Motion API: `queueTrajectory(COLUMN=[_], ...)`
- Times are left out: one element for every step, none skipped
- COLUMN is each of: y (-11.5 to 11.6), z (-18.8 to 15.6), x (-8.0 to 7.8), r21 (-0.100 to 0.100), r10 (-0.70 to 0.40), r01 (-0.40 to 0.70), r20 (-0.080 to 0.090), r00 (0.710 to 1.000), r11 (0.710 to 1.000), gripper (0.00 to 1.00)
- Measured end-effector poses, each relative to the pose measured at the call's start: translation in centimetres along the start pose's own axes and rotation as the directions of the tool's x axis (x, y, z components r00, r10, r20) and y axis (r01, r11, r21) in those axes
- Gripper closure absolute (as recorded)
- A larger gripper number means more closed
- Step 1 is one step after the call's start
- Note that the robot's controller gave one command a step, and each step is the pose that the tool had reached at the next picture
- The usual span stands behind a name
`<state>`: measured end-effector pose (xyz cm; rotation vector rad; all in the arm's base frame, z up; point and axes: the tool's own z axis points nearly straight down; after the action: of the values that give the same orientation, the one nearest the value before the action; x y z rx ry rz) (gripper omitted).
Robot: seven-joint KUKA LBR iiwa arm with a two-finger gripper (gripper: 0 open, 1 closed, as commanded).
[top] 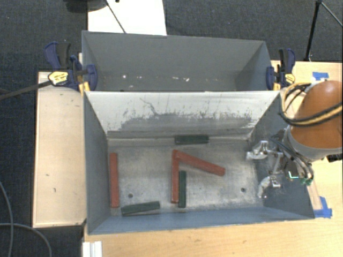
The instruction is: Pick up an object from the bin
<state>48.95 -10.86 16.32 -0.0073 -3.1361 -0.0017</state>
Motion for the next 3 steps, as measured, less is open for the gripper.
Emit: queueTrajectory(y=[0.0, 5.7, 5.7], z=[-0.4, 8.9, 8.9], x=[-0.2, -4.3, -4.3], r21=[0.002, 0.001, 0.002], r10=[-0.004, -0.004, -0.005], r01=[0.004, 0.004, 0.005], r20=[0.008, 0.018, 0.018], r00=[1.000, 1.000, 1.000], r11=[1.000, 1.000, 1.000], gripper=[0.00, 1.00, 1.00])
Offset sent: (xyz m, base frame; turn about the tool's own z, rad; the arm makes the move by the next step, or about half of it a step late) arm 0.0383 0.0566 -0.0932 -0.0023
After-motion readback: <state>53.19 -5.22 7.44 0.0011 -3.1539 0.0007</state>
